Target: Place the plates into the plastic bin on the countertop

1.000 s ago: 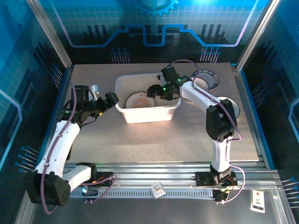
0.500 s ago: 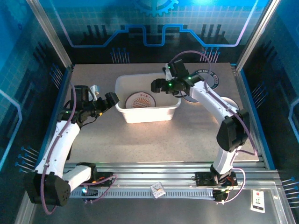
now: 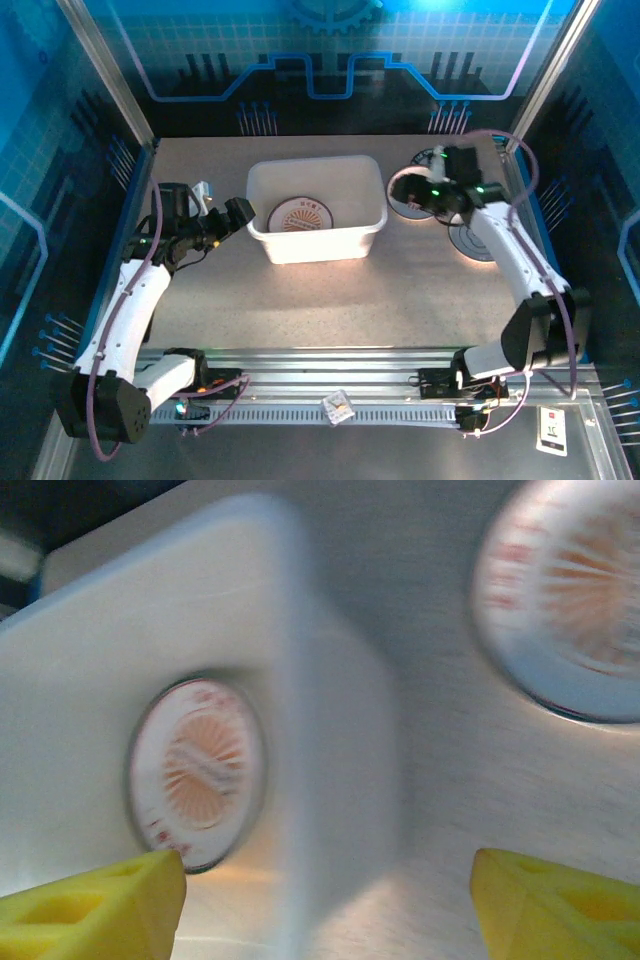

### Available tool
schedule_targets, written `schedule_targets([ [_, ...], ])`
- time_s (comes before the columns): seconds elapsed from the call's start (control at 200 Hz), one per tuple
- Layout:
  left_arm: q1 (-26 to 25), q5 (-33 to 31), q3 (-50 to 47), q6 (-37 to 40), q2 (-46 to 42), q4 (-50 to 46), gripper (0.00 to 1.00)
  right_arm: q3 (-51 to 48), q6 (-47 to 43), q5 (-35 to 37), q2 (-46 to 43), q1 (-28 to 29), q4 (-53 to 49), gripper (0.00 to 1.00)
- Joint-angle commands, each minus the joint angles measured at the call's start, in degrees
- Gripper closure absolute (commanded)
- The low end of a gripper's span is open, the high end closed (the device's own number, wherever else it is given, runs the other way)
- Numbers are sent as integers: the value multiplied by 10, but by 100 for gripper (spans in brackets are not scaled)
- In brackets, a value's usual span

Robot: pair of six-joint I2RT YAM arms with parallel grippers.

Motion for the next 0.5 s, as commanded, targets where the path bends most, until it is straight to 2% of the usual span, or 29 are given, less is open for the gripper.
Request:
schedule_targets([
  [0.0,-4,17,-8,-3,-10,5,1,-53,21,-19,-45,-69,10,25],
  [0.235,-4,17,-12,-3,-5,12,2,-172,49,-67,-91,-202,57,26],
  [0.495,-4,18,-13,1,15,21,1,-263,91,-103,-73,-318,119,27],
])
